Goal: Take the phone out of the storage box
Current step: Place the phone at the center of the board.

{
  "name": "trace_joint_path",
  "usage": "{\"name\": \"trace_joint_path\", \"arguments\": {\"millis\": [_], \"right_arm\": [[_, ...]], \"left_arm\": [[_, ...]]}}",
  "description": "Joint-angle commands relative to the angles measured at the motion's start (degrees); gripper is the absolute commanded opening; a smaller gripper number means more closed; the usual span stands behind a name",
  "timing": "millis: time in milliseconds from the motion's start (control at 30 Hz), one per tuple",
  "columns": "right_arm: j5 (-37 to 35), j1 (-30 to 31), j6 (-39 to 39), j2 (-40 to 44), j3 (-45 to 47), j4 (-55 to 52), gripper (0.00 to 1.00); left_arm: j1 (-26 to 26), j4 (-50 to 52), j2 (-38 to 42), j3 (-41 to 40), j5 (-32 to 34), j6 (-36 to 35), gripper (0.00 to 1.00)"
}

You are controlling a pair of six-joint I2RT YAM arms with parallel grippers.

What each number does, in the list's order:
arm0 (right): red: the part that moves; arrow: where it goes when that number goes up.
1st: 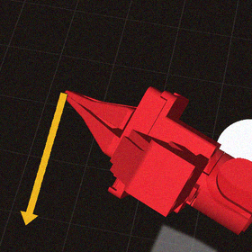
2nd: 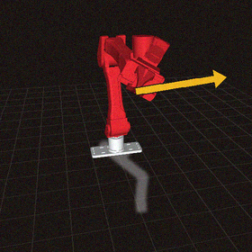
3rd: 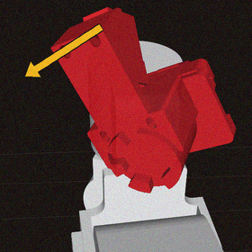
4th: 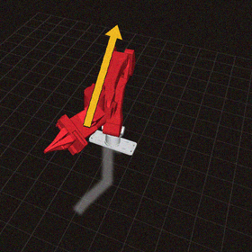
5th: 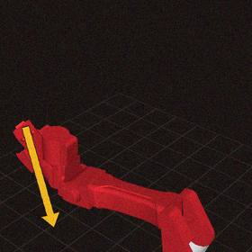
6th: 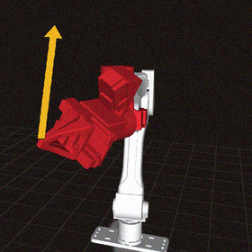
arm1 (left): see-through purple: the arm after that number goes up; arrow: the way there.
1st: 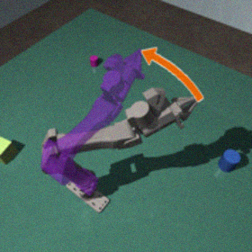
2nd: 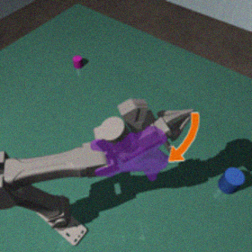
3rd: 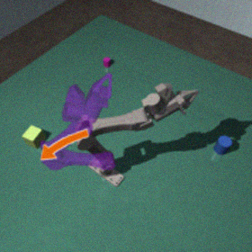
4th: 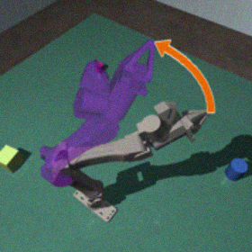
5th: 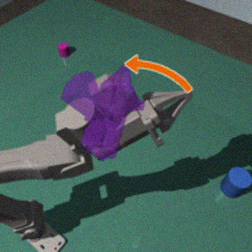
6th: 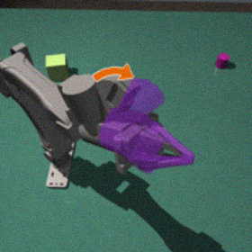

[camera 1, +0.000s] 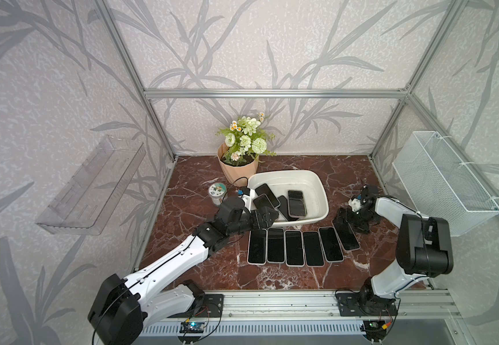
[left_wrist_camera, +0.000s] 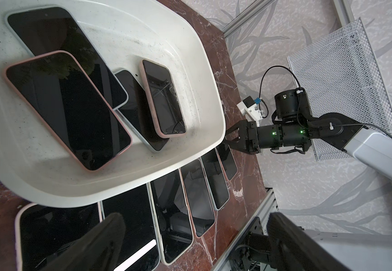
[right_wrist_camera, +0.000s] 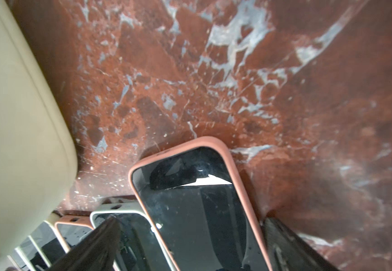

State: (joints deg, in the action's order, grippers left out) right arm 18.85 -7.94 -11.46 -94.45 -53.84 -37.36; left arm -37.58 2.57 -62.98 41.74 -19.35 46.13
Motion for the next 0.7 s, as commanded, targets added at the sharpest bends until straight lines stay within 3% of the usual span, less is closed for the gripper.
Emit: {"name": "trace_joint_path", "arguments": {"millis": [0,167,300,367,433,600,667], "right_arm": [[4.71,0.12,-2.75,0.62,0.48,-0.60,0.99],[-0.47,0.12,-3.34,5.74,-0.76,-2.70,0.99],[-5.32,0.51,-6.15,19.73,0.29,3.45,0.99],[-4.46,0.91,-8.02,27.01,1.84,10.02,0.99],[1.23,1.15,-8.22,31.34,1.50,14.79,0.99],[11.41,3.98,-6.04,27.33,-7.51,9.90,0.99],[8.77,9.85,-1.88,22.76,-12.38,3.98,0.99]], "left_arm": [[0.28,-0.45,0.94,-0.87,0.63,-0.25,1.00],[0.31,-0.03,0.85,-0.71,0.81,-0.75,1.00],[0.28,1.84,1.01,-0.34,1.83,-2.53,1.00],[0.31,2.30,0.91,-0.19,2.14,-3.29,1.00],[0.32,2.32,0.85,-0.25,2.44,-3.92,1.00],[0.41,2.81,0.93,-0.29,3.52,-5.40,1.00],[0.52,3.14,1.39,-0.38,4.15,-5.75,1.00]]}}
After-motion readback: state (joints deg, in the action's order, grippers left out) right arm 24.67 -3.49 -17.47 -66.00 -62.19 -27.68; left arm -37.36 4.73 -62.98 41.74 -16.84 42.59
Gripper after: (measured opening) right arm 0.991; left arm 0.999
